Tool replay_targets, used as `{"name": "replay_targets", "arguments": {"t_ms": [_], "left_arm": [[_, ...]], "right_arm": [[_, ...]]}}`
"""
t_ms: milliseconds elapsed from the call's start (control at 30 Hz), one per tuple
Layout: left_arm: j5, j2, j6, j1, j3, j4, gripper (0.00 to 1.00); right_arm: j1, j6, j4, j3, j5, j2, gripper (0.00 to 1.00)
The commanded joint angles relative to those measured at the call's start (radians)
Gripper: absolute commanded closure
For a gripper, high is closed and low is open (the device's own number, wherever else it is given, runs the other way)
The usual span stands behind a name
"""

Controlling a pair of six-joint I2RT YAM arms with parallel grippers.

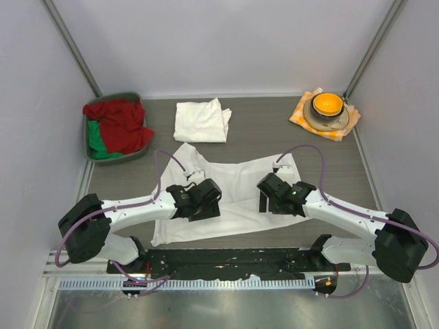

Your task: Fold and stack the t-shirts

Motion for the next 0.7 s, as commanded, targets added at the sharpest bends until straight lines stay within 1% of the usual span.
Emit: {"name": "replay_targets", "arguments": {"t_ms": [0,167,333,433,667], "left_arm": [[0.0,-0.031,-0.059,-0.045,-0.072,0.025,0.35],[-0.006,-0.017,-0.081,-0.071,-0.132,0.048,0.35],[-0.005,0.009,-0.087,-0.091,-0.152,0.055,0.35],[0.005,0.026,-0.09,-0.115,-0.157,0.061,0.35],[-0.009,0.017,-0.136,-0.2,-0.169,0.05,0.35]], "right_arm": [[0.001,0.11,0.047,-0.083,-0.088,-0.048,0.16],[0.0,0.144,0.095,-0.183,-0.123,-0.054,0.17],[0.017,0.156,0.121,-0.195,-0.137,0.012,0.19],[0.052,0.187,0.075,-0.171,-0.094,0.024,0.2],[0.15,0.27,-0.019,-0.174,-0.09,0.039,0.2]]}}
